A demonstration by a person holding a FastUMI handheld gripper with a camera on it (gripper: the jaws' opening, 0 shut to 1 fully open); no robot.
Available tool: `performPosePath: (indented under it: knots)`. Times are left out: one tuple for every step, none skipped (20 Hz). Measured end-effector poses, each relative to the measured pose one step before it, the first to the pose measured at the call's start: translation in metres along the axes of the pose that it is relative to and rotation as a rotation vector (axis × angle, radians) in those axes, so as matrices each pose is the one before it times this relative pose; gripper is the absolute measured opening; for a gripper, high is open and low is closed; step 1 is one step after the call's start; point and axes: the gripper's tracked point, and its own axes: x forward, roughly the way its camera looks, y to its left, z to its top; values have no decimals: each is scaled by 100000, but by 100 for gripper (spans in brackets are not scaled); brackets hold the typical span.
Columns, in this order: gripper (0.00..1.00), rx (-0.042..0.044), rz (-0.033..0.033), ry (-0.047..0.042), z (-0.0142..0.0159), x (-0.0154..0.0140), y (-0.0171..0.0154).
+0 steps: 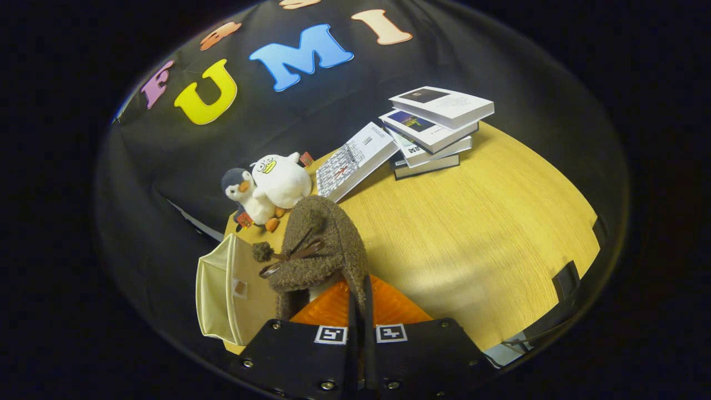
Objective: Open the storage box then place both shoes into the box .Put the left shoe in first, then the right shoe, with the right side of both shoes facing outward in a uniform manner.
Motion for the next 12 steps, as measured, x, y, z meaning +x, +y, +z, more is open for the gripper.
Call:
performPosePath:
  knots:
    - [5,-363,855,-364,167,-121,1043]
    - [5,-329,1139,-148,1,-152,1180]
    - [5,56,1368,-173,104,-34,1224]
    - [5,15,1460,-107,105,53,1281]
    - [5,-81,1371,-176,52,130,1159]
    - [5,2,1168,-174,-53,140,1175]
    - [5,-318,1093,-64,-96,166,1114]
    - [5,-272,864,-141,247,-940,1019]
    - [5,-452,949,106,-193,258,1085]
    - [5,-444,1109,228,-172,313,1078]
    - [5,-103,1104,400,-437,251,991]
    - [5,72,1543,466,-404,236,1147]
